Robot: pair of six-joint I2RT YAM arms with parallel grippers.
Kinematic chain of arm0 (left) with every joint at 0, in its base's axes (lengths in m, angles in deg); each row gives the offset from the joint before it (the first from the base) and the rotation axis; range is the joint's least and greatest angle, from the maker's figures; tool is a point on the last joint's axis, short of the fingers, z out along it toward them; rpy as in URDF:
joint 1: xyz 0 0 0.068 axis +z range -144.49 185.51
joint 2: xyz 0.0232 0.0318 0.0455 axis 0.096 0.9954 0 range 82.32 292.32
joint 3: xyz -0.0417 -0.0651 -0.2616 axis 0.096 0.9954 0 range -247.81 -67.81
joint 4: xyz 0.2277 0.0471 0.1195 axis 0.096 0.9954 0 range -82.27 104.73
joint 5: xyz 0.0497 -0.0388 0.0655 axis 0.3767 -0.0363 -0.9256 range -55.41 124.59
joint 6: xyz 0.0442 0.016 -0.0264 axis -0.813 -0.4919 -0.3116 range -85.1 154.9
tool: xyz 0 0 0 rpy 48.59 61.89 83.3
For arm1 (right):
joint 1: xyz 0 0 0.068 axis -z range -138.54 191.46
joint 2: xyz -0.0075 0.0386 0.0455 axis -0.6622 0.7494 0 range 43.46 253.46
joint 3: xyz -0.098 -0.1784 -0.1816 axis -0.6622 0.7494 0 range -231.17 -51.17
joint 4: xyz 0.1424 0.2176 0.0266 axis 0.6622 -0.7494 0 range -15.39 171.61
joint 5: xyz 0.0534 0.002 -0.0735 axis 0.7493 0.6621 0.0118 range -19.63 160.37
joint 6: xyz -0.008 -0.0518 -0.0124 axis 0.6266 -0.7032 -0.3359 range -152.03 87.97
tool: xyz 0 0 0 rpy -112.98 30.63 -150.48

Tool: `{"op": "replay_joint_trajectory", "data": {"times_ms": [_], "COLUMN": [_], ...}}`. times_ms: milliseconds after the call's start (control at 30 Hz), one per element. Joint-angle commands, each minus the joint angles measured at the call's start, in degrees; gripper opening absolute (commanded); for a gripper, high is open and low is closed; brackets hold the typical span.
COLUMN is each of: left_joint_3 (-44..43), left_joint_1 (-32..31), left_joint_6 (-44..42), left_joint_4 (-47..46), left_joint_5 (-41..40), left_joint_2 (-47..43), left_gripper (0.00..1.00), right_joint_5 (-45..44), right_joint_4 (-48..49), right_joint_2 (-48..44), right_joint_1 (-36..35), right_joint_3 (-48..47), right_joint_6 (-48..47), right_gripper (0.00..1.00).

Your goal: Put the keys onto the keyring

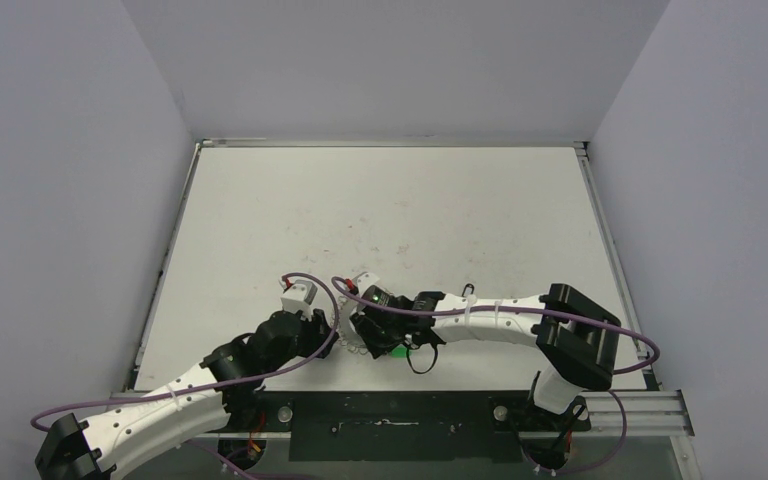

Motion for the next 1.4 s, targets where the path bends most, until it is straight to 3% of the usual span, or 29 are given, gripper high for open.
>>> {"op": "replay_joint_trajectory", "data": {"times_ms": [0, 267, 500, 867, 1167, 1367], "left_joint_3": [-0.3, -0.3, -0.2, -0.2, -0.3, -0.4], "left_joint_1": [-0.3, -0.3, -0.3, -0.3, -0.3, -0.3], "left_joint_6": [0.3, 0.3, 0.2, 0.2, 0.0, -0.5], "left_joint_4": [-0.6, -0.2, -0.3, -0.2, -0.4, -0.7], "left_joint_5": [0.1, 0.2, 0.1, 0.2, 0.0, 0.1], "left_joint_2": [-0.6, -0.9, -1.0, -1.2, -1.4, -1.3], "left_gripper": [0.41, 0.41, 0.41, 0.41, 0.41, 0.42], "right_joint_5": [-1.1, -3.0, -5.2, -6.7, -9.7, -10.7], "right_joint_4": [2.3, 1.0, -0.8, -2.1, -5.4, -5.9], "right_joint_2": [-0.9, 0.2, -0.2, 0.9, -1.2, -3.5], "right_joint_1": [-0.5, -0.6, -1.3, -2.3, -2.5, -2.5], "right_joint_3": [0.0, -1.0, -1.1, -2.2, -2.5, -1.4], "right_joint_6": [1.0, 1.7, 1.7, 1.3, -0.8, -1.1], "right_gripper": [0.44, 0.39, 0.40, 0.21, 0.00, 0.00]}}
